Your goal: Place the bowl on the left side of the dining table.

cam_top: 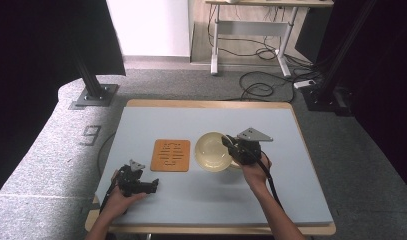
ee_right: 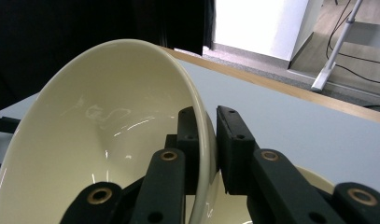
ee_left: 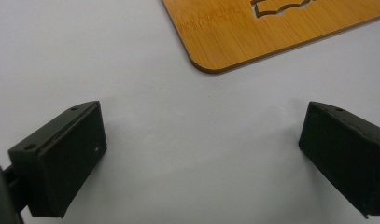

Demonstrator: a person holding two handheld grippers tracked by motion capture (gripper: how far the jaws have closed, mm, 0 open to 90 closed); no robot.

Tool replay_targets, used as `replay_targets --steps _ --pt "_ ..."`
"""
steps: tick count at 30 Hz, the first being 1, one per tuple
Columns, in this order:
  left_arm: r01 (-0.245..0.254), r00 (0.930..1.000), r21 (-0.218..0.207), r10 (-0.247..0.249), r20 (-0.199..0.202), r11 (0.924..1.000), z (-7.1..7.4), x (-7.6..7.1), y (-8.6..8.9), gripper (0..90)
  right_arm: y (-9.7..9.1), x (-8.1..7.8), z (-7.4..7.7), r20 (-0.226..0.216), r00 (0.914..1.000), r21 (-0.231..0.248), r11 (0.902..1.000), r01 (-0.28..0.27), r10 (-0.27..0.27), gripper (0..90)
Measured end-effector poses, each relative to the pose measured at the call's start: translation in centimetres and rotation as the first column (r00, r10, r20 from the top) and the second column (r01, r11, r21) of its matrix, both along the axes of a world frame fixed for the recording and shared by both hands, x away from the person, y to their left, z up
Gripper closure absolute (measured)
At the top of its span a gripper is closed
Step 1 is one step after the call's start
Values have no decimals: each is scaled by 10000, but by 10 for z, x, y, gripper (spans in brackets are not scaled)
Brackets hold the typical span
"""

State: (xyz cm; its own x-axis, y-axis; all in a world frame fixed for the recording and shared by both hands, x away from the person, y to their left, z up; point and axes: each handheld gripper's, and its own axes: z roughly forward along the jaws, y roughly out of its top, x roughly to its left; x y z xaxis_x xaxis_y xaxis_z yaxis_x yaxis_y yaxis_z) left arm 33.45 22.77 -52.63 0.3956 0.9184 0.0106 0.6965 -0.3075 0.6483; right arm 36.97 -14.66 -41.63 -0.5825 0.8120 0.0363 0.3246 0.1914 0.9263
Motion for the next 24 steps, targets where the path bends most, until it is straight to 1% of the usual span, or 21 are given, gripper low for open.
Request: replay_targets --steps 11,19,24 --pt "-18 10000 -14 18 3 10000 0 0 0 8 11 3 -6 -194 9998 -100 9999 -96 94 801" --pt "-22 10000 -8 22 -2 10000 0 0 0 8 14 4 -7 -269 9996 -176 9998 -106 101 801" --pt "-17 10000 -5 17 -8 10000 0 0 0 8 18 6 -5 -256 9996 -213 9997 -152 146 802"
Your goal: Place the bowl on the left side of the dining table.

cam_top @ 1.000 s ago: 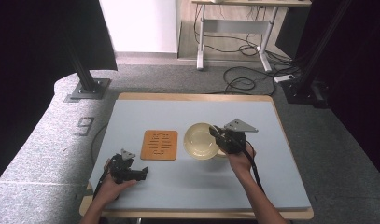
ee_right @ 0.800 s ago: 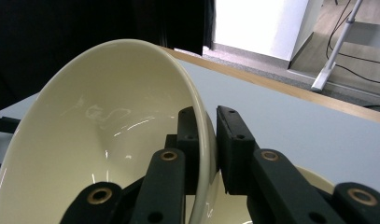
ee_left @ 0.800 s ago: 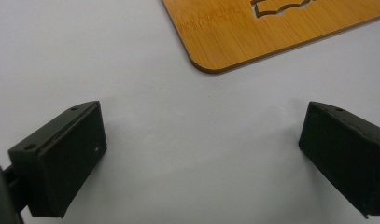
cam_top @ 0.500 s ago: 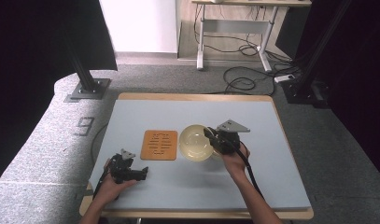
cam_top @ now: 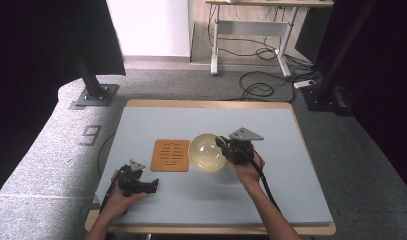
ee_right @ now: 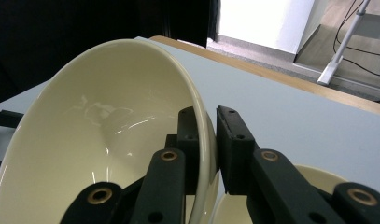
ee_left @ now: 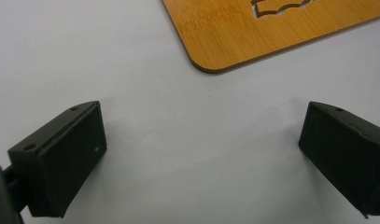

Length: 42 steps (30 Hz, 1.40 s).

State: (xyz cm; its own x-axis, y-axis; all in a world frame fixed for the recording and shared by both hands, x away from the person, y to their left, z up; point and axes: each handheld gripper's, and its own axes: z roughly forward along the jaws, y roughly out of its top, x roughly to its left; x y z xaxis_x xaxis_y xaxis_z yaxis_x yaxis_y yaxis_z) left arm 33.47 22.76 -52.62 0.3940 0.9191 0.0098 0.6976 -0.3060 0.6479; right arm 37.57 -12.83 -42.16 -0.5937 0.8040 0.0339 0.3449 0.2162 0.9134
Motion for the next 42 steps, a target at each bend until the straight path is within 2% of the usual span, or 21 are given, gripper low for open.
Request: replay_targets --steps 19,42 --pt "-5 10000 1 5 5 10000 0 0 0 8 22 8 -5 -104 9994 -73 9994 -336 335 801" --pt "2 10000 8 -2 9 10000 0 0 0 9 37 13 -9 -175 9986 -232 9985 -502 498 801"
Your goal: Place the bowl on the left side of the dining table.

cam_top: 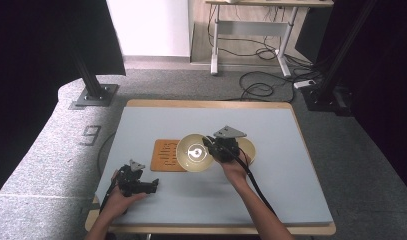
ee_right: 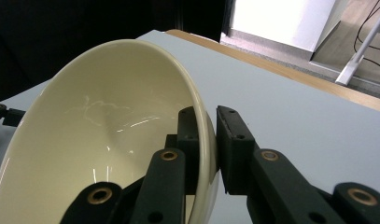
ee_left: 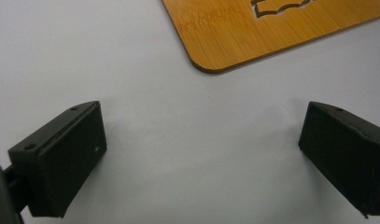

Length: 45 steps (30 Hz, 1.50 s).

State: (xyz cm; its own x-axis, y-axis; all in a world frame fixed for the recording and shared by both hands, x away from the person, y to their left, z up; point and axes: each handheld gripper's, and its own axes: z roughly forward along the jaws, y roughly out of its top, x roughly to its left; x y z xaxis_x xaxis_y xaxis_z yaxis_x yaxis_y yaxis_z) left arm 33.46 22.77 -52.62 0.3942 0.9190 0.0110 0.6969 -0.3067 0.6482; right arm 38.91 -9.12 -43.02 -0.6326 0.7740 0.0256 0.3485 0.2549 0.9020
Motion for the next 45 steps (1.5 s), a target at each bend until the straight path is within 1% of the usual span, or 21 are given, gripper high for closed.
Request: replay_targets --steps 20,36,45 --pt "3 10000 -2 -3 -12 10000 0 0 0 8 11 1 -5 -121 9999 45 9999 -115 116 801" --pt "-12 10000 -17 12 -4 10000 0 0 0 8 22 3 -9 -212 9994 -108 9996 -267 265 801" --pt "-15 10000 -11 15 2 10000 0 0 0 8 27 5 -11 -238 9992 -111 9994 -313 310 801"
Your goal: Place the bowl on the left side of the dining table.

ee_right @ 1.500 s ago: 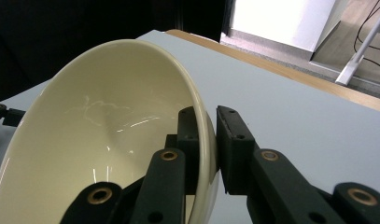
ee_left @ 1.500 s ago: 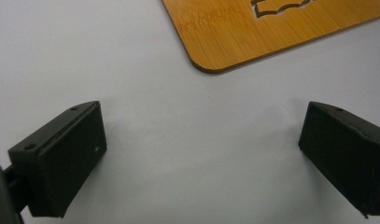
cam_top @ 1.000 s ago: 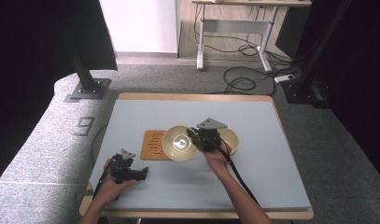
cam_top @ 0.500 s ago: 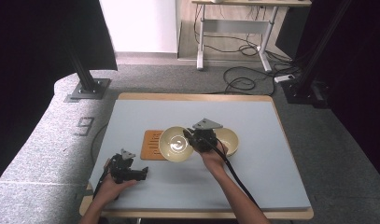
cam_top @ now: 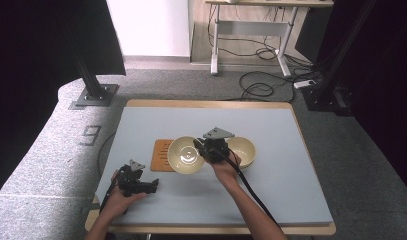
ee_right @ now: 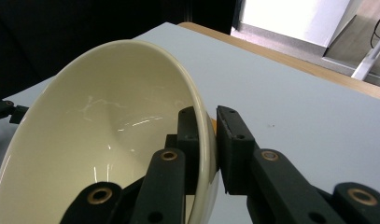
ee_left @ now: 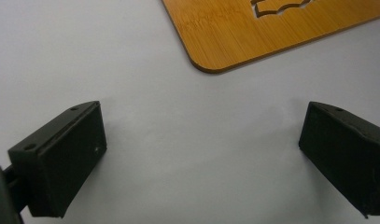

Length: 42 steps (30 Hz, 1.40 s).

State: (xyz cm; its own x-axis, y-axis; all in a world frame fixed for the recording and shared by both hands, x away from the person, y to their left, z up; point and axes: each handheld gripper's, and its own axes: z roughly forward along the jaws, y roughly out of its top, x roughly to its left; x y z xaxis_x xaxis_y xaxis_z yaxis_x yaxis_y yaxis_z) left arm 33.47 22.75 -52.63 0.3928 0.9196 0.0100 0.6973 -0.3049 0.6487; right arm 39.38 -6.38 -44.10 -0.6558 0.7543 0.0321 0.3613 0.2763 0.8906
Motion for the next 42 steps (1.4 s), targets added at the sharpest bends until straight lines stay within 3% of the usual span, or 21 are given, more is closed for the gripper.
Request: replay_targets --steps 42 --pt "1 10000 -7 -1 -12 10000 0 0 0 8 36 16 -16 -379 9989 -378 9989 -289 274 801"
